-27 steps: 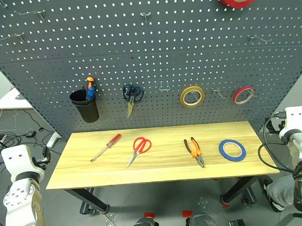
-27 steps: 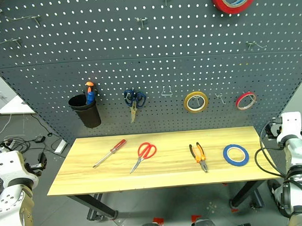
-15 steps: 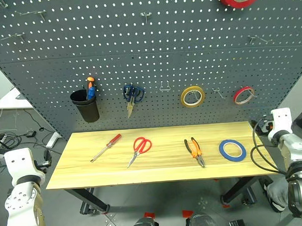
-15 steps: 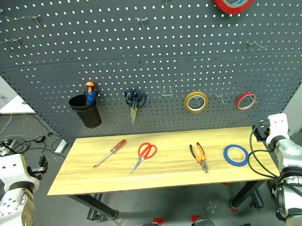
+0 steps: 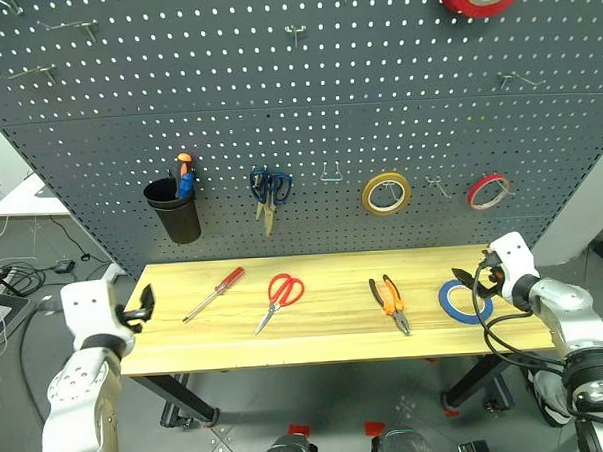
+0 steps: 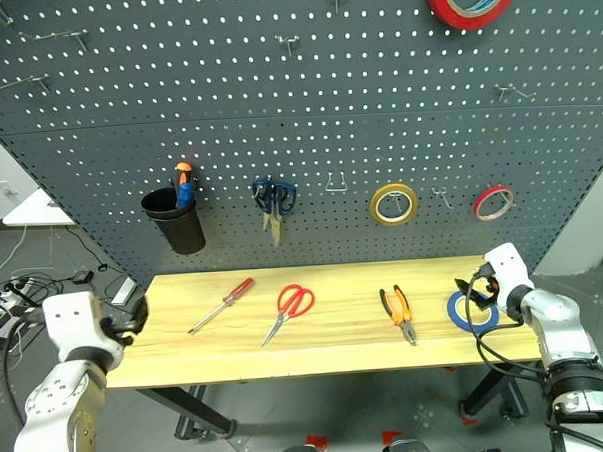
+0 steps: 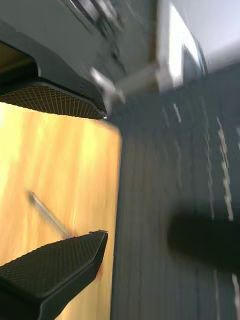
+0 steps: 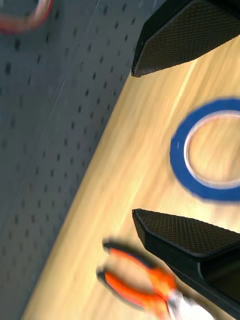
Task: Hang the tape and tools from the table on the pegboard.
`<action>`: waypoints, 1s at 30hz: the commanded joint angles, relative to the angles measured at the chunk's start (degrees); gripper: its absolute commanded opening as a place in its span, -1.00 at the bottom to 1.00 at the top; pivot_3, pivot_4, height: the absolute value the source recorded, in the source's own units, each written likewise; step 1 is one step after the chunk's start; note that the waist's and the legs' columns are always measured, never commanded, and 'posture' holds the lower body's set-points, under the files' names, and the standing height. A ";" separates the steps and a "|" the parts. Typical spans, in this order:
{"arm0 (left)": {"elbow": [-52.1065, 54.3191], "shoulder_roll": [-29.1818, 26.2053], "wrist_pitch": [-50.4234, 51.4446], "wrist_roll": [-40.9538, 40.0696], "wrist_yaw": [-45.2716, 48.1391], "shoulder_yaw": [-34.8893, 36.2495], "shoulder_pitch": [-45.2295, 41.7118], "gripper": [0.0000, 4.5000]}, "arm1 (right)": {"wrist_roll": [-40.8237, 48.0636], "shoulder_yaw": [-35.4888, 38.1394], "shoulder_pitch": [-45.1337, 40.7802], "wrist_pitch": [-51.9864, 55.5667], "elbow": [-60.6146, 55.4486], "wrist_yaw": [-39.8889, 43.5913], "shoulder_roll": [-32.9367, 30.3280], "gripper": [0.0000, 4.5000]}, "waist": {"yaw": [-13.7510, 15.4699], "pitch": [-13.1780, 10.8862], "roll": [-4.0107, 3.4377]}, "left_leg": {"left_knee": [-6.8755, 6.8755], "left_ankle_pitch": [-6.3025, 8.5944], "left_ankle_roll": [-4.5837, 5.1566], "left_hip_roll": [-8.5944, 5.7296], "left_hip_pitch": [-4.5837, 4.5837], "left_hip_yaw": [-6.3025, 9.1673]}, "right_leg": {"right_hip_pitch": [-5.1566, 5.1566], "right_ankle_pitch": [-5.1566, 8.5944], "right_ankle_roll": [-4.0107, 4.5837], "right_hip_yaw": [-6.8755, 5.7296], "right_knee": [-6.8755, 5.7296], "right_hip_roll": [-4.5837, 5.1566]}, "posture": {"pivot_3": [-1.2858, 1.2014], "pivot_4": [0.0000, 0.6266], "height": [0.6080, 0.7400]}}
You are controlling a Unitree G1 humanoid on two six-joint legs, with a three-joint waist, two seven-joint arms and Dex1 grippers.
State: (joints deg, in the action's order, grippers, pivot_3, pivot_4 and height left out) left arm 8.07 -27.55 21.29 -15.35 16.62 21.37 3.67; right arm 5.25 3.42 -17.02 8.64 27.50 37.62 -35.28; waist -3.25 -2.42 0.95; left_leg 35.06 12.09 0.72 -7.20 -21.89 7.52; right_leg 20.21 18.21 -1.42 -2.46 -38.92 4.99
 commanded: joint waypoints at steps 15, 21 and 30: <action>7.64 -8.21 -0.16 -4.55 25.70 -15.71 -6.00 0.65 | -7.14 -11.39 -8.15 23.09 -3.54 2.32 0.78 1.00 | -0.38 -5.09 -0.27 | -0.02 0.19 0.11 0.06 -0.18 -0.19 | 0.22 0.06 0.07 0.19 0.05 0.00 | -0.11 -0.42 1.00; 7.33 -5.29 -1.64 -4.16 26.39 -19.00 -8.71 0.65 | -8.52 -12.54 -15.23 22.55 8.34 2.87 2.03 1.00 | -0.66 -7.58 -0.10 | 0.10 0.18 0.14 0.12 -0.98 -0.40 | 0.93 0.01 0.06 0.21 0.00 0.00 | -0.10 -0.25 1.00; 7.97 -7.78 -3.28 -4.69 39.23 -27.39 -9.40 0.65 | -11.94 -15.82 -23.30 22.17 23.02 4.73 3.81 1.00 | -1.52 -10.79 0.11 | 0.20 0.20 0.17 0.22 -1.09 -0.75 | 1.00 0.03 0.06 0.35 0.06 0.02 | -0.09 -0.12 1.00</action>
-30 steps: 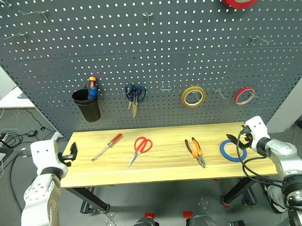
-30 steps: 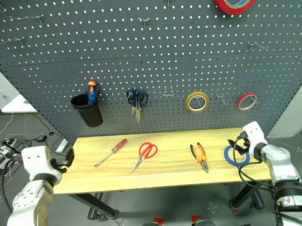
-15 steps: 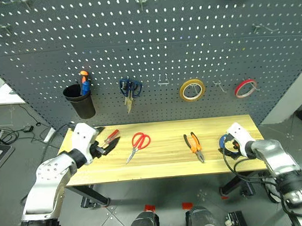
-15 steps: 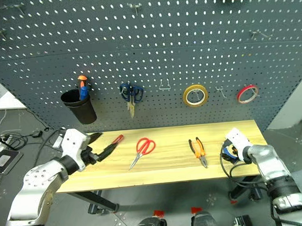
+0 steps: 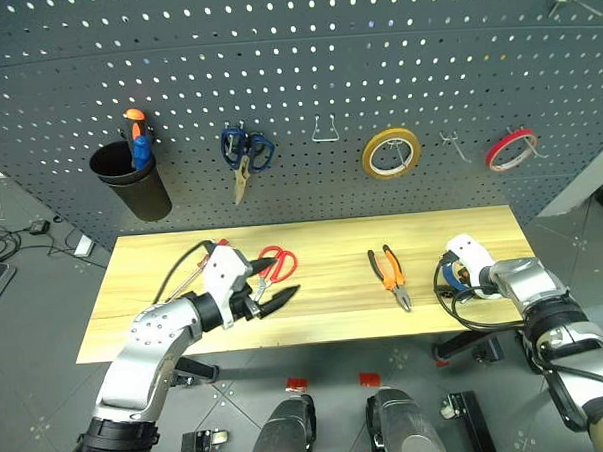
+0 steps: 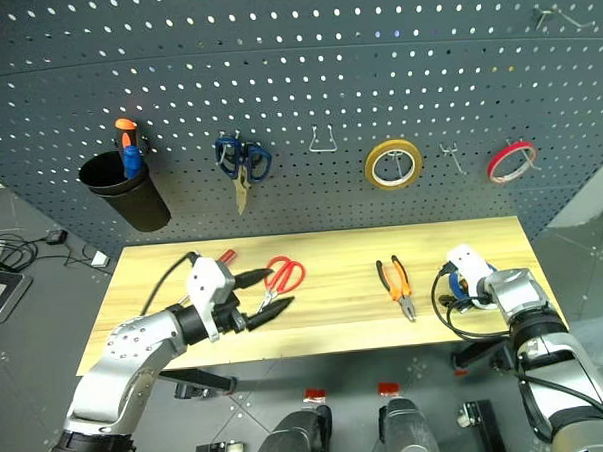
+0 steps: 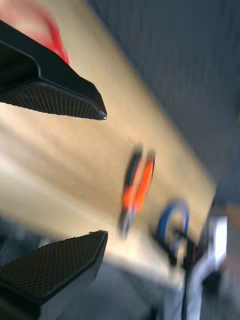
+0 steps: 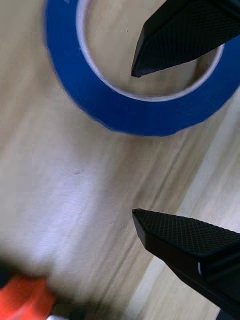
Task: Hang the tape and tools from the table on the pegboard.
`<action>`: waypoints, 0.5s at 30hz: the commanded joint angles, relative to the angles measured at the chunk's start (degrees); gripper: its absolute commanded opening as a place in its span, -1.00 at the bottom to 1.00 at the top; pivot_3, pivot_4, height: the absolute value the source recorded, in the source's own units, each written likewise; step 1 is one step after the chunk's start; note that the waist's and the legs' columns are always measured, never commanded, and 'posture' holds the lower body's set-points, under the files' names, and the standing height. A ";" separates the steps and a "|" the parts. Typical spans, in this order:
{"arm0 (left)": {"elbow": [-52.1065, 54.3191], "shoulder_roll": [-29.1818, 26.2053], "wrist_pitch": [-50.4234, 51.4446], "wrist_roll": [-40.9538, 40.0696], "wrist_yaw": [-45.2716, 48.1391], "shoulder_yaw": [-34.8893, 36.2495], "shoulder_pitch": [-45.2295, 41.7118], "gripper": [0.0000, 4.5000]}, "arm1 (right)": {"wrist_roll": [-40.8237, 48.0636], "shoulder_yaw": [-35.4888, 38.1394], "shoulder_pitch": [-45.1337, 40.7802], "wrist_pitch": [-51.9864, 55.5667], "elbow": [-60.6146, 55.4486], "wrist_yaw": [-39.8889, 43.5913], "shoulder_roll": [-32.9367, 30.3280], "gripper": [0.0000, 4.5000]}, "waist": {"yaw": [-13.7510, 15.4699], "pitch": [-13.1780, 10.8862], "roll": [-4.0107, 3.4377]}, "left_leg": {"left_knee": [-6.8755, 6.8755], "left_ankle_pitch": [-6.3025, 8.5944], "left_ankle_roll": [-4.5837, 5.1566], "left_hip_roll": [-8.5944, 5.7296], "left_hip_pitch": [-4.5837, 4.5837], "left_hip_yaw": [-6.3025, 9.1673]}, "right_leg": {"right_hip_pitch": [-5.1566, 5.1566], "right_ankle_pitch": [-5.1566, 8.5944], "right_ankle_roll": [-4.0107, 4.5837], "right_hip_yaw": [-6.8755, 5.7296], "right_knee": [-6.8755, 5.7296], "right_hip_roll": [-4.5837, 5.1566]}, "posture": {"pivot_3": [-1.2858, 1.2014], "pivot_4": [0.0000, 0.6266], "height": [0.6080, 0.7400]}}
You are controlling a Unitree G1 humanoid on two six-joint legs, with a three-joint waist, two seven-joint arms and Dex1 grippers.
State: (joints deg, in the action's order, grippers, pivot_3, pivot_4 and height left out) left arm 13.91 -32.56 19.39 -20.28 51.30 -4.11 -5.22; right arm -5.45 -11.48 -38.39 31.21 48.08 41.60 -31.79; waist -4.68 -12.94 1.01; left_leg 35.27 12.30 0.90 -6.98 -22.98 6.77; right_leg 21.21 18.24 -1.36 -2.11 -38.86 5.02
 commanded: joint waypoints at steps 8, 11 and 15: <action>1.16 -3.97 -2.78 1.01 8.15 -3.98 -2.01 0.68 | -3.63 -2.07 -4.51 -2.53 8.91 -0.34 2.24 0.30 | -0.21 -0.62 0.22 | 0.12 0.01 0.00 0.05 0.05 -0.01 | -0.02 -0.02 -0.03 0.00 -0.05 -0.04 | -0.08 -0.17 1.00; 0.52 -3.74 -4.04 2.01 8.26 -4.52 -2.30 0.68 | -4.17 -2.10 -5.05 -3.64 10.24 -1.19 2.38 -0.11 | -0.15 -0.62 0.22 | 0.23 0.01 0.00 0.04 0.04 0.01 | -0.05 -0.06 -0.10 0.00 -0.06 -0.04 | -0.09 -0.20 1.00; 0.36 -2.64 -4.88 2.63 6.46 -3.87 -2.42 0.68 | -3.61 -0.68 -3.96 -5.84 5.09 -2.15 0.44 -0.70 | -0.13 -0.62 0.21 | 0.40 0.12 0.18 0.04 0.02 0.03 | -0.06 -0.11 -0.20 0.01 -0.11 -0.05 | -0.09 -0.26 1.00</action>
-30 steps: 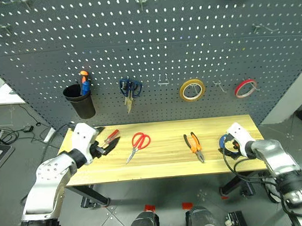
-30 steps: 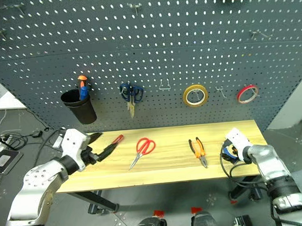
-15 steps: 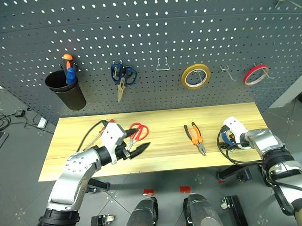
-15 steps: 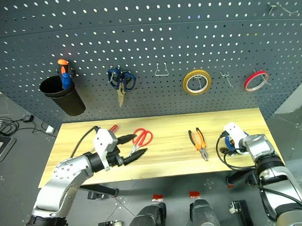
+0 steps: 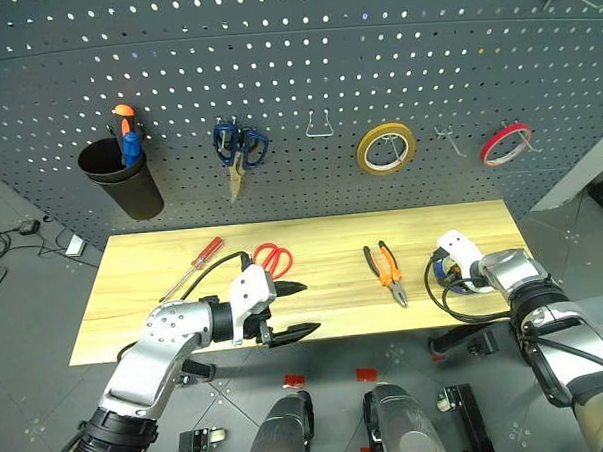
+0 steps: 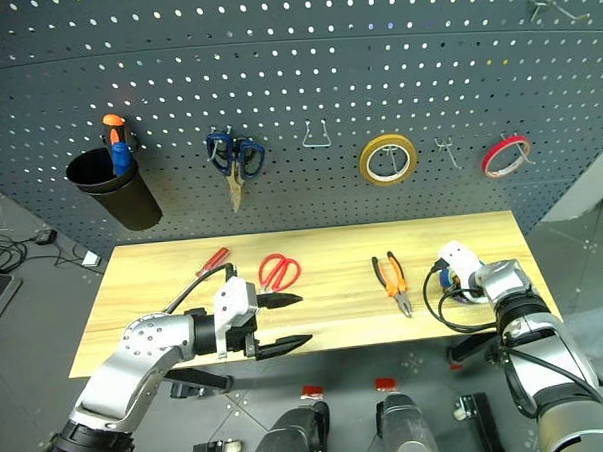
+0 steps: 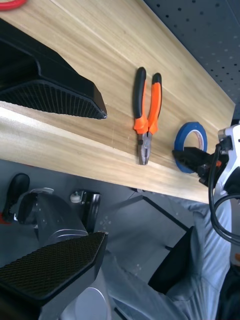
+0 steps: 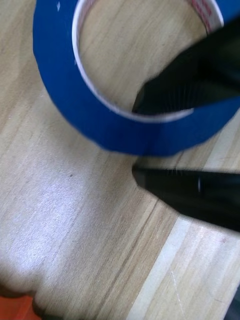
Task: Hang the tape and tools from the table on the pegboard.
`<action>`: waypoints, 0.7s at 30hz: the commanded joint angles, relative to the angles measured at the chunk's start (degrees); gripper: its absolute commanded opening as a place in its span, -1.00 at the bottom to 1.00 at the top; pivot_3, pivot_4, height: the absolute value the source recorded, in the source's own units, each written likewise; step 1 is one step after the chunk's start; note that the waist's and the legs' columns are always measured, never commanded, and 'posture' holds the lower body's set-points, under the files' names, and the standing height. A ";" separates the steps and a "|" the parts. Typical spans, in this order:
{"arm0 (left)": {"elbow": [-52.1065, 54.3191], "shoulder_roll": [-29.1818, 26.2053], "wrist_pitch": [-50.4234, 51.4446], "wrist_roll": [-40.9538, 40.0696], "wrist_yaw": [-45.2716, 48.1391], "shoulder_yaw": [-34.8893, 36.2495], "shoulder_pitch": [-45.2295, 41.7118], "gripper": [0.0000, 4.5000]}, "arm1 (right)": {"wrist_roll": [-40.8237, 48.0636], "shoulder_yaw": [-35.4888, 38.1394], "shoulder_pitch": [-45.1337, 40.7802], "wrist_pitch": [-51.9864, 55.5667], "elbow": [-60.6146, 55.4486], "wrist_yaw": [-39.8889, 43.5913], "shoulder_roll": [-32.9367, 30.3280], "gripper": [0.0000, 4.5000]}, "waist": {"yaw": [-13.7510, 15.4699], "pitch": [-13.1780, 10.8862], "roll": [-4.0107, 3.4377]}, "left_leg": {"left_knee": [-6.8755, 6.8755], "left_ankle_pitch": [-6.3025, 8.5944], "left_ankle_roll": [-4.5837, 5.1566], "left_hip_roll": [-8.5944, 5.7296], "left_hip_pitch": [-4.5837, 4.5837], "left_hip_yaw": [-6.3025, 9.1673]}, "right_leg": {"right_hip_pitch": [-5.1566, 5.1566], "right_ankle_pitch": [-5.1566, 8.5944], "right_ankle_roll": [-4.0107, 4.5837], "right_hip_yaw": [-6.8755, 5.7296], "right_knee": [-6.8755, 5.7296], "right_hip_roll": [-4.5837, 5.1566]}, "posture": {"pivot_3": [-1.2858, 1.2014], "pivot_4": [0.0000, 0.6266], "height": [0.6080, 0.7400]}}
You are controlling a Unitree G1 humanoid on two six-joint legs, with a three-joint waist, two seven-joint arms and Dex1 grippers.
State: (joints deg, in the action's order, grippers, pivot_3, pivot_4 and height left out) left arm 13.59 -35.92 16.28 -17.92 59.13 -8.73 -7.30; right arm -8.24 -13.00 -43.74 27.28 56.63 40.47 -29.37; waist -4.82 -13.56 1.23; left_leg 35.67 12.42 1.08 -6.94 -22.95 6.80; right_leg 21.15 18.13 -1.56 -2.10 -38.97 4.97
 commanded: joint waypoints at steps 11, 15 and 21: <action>1.20 3.25 -4.29 -0.25 -4.33 2.56 -2.58 0.68 | -0.29 12.36 29.31 -17.37 -59.47 -15.64 -3.37 -0.70 | -0.13 -0.05 -0.15 | 0.19 -0.06 -0.22 -0.02 -0.44 0.05 | 0.37 -0.07 -0.17 -0.04 -0.01 -0.02 | -0.13 -0.32 1.00; 0.59 6.53 -4.00 -0.81 -7.67 3.68 -5.34 0.68 | -5.75 12.90 32.84 -22.32 -75.12 -23.39 -0.02 -0.70 | -0.38 -0.06 -0.18 | 0.28 -0.06 -0.24 0.03 -0.46 0.04 | 0.44 -0.11 -0.26 0.01 -0.12 -0.08 | -0.14 -0.31 1.00; -0.96 8.29 -3.81 -0.47 -8.55 2.78 -9.57 0.68 | -5.11 14.65 21.36 -22.74 -65.01 -24.69 -0.30 -0.70 | -0.13 -0.06 -0.16 | 0.39 -0.07 -0.22 0.01 -0.39 0.03 | 0.33 -0.40 -0.49 0.11 -0.03 -0.15 | -0.14 -0.32 1.00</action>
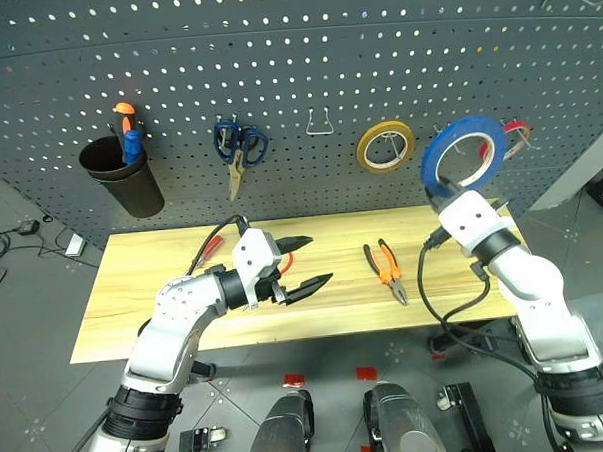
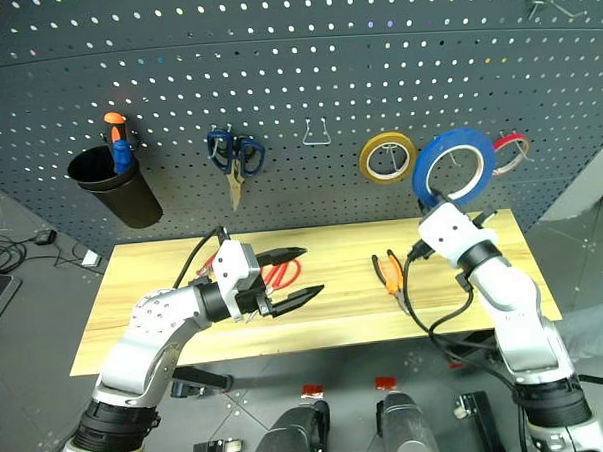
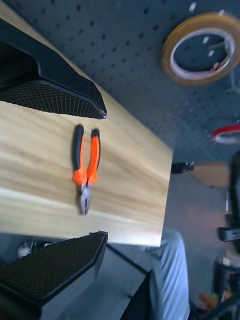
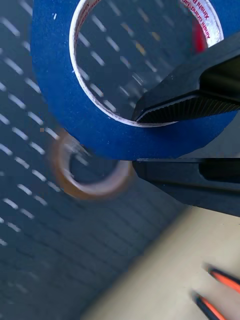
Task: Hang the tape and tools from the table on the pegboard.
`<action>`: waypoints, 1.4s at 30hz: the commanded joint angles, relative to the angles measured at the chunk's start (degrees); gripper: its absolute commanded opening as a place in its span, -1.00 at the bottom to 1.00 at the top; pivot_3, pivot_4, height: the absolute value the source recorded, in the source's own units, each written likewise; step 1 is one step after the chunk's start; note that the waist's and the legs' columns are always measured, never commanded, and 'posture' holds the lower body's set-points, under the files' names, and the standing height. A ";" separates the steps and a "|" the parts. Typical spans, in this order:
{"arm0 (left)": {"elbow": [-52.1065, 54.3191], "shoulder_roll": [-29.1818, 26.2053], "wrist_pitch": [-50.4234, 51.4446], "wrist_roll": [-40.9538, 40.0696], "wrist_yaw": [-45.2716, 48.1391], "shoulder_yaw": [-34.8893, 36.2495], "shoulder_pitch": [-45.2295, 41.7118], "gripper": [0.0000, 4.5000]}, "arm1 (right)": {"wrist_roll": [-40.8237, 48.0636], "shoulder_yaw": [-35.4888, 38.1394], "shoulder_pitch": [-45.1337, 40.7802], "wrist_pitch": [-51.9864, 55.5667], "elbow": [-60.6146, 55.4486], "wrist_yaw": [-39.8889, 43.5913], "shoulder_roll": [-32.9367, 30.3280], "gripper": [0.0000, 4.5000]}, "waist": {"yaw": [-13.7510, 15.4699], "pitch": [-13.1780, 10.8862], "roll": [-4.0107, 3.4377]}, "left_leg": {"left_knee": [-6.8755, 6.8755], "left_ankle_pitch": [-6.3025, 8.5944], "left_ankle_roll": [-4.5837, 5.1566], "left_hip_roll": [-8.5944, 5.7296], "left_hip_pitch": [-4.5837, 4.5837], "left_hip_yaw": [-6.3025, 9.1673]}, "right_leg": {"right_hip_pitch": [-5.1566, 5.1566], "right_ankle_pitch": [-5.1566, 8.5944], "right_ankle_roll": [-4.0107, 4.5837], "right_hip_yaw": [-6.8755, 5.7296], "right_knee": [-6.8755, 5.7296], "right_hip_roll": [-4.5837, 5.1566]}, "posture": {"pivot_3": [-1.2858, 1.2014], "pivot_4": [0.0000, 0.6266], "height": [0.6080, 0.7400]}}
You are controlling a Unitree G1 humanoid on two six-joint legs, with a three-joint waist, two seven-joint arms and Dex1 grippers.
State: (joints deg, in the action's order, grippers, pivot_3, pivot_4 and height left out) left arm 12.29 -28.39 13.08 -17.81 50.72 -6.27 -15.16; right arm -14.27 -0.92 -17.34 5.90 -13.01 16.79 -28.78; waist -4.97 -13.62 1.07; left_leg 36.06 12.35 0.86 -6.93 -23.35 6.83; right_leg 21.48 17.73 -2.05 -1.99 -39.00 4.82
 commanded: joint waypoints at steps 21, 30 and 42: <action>0.71 1.25 -0.76 0.11 -0.52 -0.44 -1.41 0.68 | 5.80 2.87 -4.52 2.73 4.34 3.63 -0.44 -0.70 | -0.35 0.01 0.01 | -0.09 0.08 -0.01 0.62 0.24 -0.94 | 0.21 -0.06 0.12 1.05 -0.04 -0.62 | -0.13 -0.31 1.00; -1.65 2.49 -1.42 0.55 -0.35 -1.05 -3.09 0.68 | 6.58 0.45 -8.66 3.86 8.23 4.47 1.81 -0.70 | -0.33 0.01 0.01 | -0.06 0.18 0.12 0.64 0.28 -1.02 | 0.24 -0.13 0.07 1.19 -0.05 -0.67 | -0.14 -0.31 1.00; -2.62 3.32 -1.78 1.17 -1.05 -1.16 -3.22 0.68 | 4.91 -1.33 -18.05 -3.38 25.39 0.37 4.53 -0.55 | -0.35 0.01 0.01 | -0.07 0.12 0.01 0.67 0.26 -1.15 | 0.30 -0.13 0.07 1.28 -0.04 -0.69 | -0.13 -0.31 1.00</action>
State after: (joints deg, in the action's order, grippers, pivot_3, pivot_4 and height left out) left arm 8.87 -25.32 12.22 -16.64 50.05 -7.50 -18.04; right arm -8.46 -3.30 -33.57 4.85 12.76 19.35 -24.19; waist -5.32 -13.62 1.08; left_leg 35.99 12.48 0.87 -6.26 -23.09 5.69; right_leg 21.78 17.60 -1.98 -0.72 -39.04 4.13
